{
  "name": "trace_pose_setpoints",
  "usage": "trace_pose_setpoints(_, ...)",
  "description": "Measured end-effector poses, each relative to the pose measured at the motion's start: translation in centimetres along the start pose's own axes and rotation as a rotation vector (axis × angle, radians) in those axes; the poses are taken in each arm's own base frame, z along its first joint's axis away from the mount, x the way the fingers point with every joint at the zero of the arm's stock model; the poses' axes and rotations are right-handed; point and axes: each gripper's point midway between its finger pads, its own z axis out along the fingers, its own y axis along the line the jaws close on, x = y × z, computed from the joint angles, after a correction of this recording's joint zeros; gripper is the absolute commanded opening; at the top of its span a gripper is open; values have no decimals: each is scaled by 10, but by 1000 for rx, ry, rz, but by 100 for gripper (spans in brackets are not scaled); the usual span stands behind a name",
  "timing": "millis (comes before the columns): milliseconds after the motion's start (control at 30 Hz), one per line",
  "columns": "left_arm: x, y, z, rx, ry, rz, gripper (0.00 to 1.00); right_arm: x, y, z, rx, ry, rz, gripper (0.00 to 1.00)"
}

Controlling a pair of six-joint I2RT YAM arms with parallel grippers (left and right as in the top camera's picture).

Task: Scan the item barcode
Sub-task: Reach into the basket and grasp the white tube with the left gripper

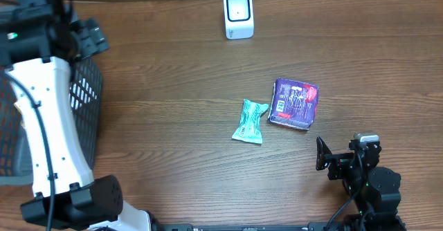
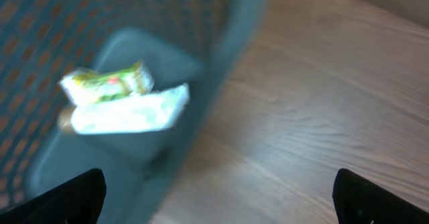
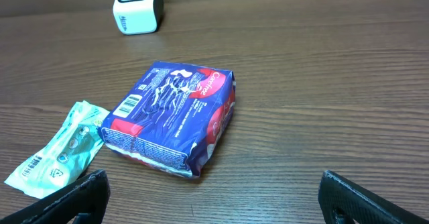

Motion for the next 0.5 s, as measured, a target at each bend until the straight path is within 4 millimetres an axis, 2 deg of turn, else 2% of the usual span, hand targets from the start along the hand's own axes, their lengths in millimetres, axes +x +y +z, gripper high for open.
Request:
trace_pose_setpoints(200,3,82,9,-89,53,-217,100,0,0,0,0,0,0,100)
trace_pose_setpoints(400,0,134,12,-93,38,-436,100,0,0,0,0,0,0,100)
trace_pose_setpoints(467,0,148,19,-108,28,-491,100,0,0,0,0,-1,0,100)
trace_pose_setpoints(500,3,150,30,-110,33,-511,100,0,0,0,0,0,0,100)
